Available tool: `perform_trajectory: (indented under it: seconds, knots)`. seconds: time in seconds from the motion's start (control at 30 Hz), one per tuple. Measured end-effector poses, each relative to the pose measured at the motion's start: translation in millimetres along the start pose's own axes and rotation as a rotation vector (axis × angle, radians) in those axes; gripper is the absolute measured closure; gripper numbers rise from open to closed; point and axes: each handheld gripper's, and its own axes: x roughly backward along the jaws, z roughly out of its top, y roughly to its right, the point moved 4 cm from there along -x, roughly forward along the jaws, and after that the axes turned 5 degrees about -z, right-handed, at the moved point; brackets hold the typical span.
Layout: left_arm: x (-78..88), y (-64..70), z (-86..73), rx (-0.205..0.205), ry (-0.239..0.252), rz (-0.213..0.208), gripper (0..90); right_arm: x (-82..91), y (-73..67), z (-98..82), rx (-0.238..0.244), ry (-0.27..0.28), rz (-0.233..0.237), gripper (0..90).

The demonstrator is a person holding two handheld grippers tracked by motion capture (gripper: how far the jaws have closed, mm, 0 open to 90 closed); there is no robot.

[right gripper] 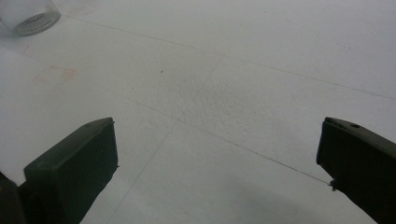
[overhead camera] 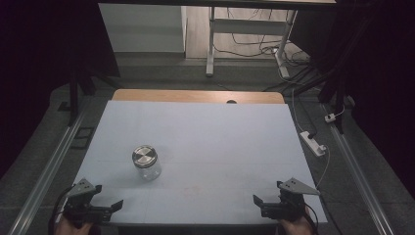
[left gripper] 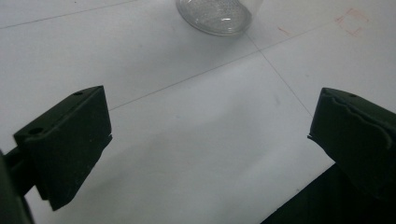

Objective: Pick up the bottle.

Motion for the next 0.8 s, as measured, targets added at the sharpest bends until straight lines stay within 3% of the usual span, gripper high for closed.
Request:
perform_trajectory:
  seconds: [0.8]
  knots:
    - [-3.4, 3.6, 0.2, -0.04, -0.039, -0.014, 0.0, -1.4, -0.7, 0.2, 0.009, -0.01, 0.008, 0.0]
